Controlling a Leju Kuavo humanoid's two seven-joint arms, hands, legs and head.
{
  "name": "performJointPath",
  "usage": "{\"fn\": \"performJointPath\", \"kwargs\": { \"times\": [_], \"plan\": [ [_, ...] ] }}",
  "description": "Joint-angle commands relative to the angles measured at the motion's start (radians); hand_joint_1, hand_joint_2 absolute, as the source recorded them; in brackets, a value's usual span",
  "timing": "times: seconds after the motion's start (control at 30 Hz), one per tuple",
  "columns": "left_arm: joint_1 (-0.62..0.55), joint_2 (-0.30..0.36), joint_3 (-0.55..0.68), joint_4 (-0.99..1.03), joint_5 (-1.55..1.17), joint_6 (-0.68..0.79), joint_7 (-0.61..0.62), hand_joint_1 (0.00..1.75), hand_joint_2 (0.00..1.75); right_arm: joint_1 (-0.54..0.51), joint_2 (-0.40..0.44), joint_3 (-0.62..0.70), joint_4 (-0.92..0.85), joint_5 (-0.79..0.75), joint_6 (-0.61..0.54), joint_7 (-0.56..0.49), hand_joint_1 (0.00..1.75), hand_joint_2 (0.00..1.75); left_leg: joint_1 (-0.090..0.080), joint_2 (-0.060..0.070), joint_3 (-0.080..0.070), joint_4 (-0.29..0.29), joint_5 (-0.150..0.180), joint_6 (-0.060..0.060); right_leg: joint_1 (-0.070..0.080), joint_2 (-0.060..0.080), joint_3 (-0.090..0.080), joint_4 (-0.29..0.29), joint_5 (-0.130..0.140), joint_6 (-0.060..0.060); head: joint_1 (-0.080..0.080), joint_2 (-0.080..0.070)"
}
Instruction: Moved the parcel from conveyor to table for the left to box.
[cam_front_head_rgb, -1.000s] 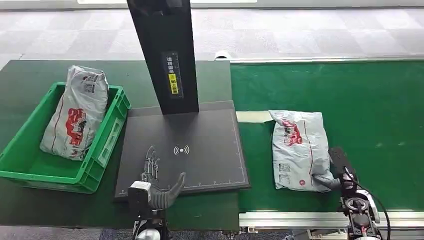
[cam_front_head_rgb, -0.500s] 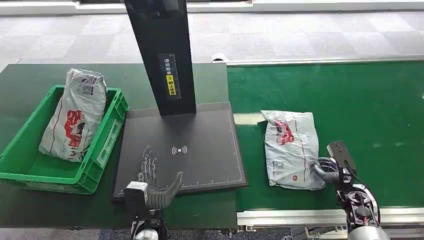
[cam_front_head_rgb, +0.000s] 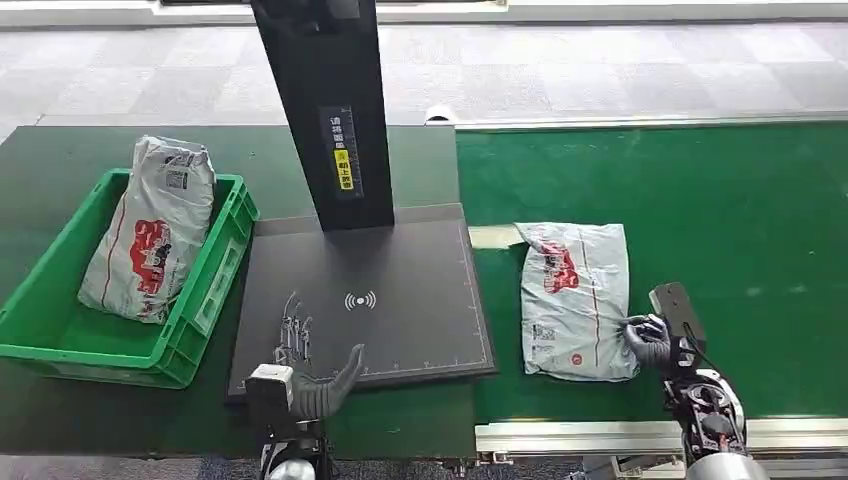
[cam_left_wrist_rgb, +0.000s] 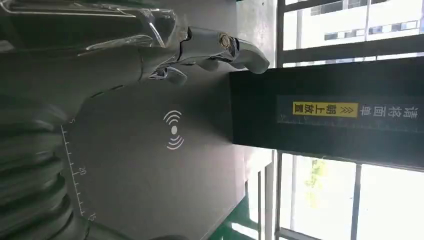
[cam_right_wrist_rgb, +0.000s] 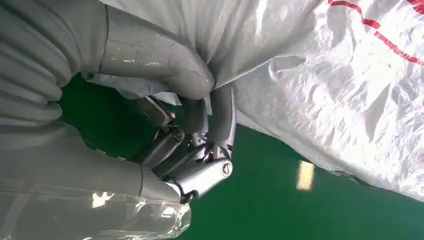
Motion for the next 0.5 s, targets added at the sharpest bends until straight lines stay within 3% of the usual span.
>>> {"fn": "performJointPath", "kwargs": {
  "times": [0.03,0.07,0.1,0.17,0.23,0.27,0.33,0.5],
  "plan": [
    [0.013,-0.009,-0.010,0.015,0.010,0.017,-0.005,0.00,1.75,0.128,0.088,0.088,-0.353,-0.030,-0.134,-0.076,1.75,1.75,-0.001,-0.002,-0.004,-0.001,0.002,0.001,0.000,-0.004,-0.003,-0.001,0.001,-0.001,0.000,0.000],
    [0.015,-0.008,-0.007,0.013,0.009,0.015,-0.005,0.00,1.75,0.203,0.118,0.132,-0.582,-0.048,-0.128,0.005,1.75,1.75,-0.001,-0.001,-0.004,-0.001,0.002,0.000,0.000,-0.003,-0.004,0.000,0.001,-0.001,0.000,0.000],
    [0.015,-0.008,-0.005,0.013,0.009,0.012,-0.005,0.00,1.75,0.235,0.121,0.156,-0.673,-0.070,-0.123,0.066,1.75,1.75,-0.001,-0.002,-0.006,-0.001,0.002,0.001,-0.001,-0.004,-0.005,0.000,0.001,-0.002,0.000,0.000],
    [0.015,-0.009,-0.004,0.014,0.008,0.012,-0.006,0.00,1.75,0.249,0.117,0.178,-0.717,-0.063,-0.148,0.011,1.75,1.75,-0.002,-0.006,-0.008,0.000,0.002,0.000,-0.001,-0.008,-0.007,0.002,0.000,-0.002,0.000,0.000],
    [0.013,-0.010,-0.003,0.018,0.006,0.009,-0.008,0.00,1.75,0.303,0.117,0.234,-0.887,-0.050,-0.195,-0.023,1.75,1.75,-0.002,-0.011,-0.010,0.000,0.002,0.001,-0.001,-0.013,-0.008,0.002,-0.001,-0.001,0.000,0.000],
    [0.008,-0.013,-0.002,0.026,0.002,0.009,-0.010,0.00,1.75,0.355,0.106,0.295,-1.069,-0.038,-0.235,-0.009,1.75,1.75,-0.001,-0.013,-0.011,0.000,0.003,0.001,-0.001,-0.013,-0.009,0.002,-0.001,0.000,0.000,0.000],
    [0.002,-0.022,0.001,0.034,-0.004,0.025,-0.010,0.00,1.75,0.410,0.100,0.374,-1.269,-0.033,-0.280,0.050,1.75,1.75,-0.002,-0.014,-0.014,0.001,0.003,0.001,-0.002,-0.014,-0.012,0.003,-0.002,0.000,0.000,0.000],
    [0.018,-0.031,-0.009,0.022,0.000,0.070,-0.010,0.00,1.75,0.502,0.142,0.456,-1.378,0.008,-0.384,0.074,1.75,1.75,-0.001,-0.016,-0.018,0.000,0.003,0.001,-0.001,-0.017,-0.015,0.002,-0.003,0.000,0.000,0.000]
  ]
}}
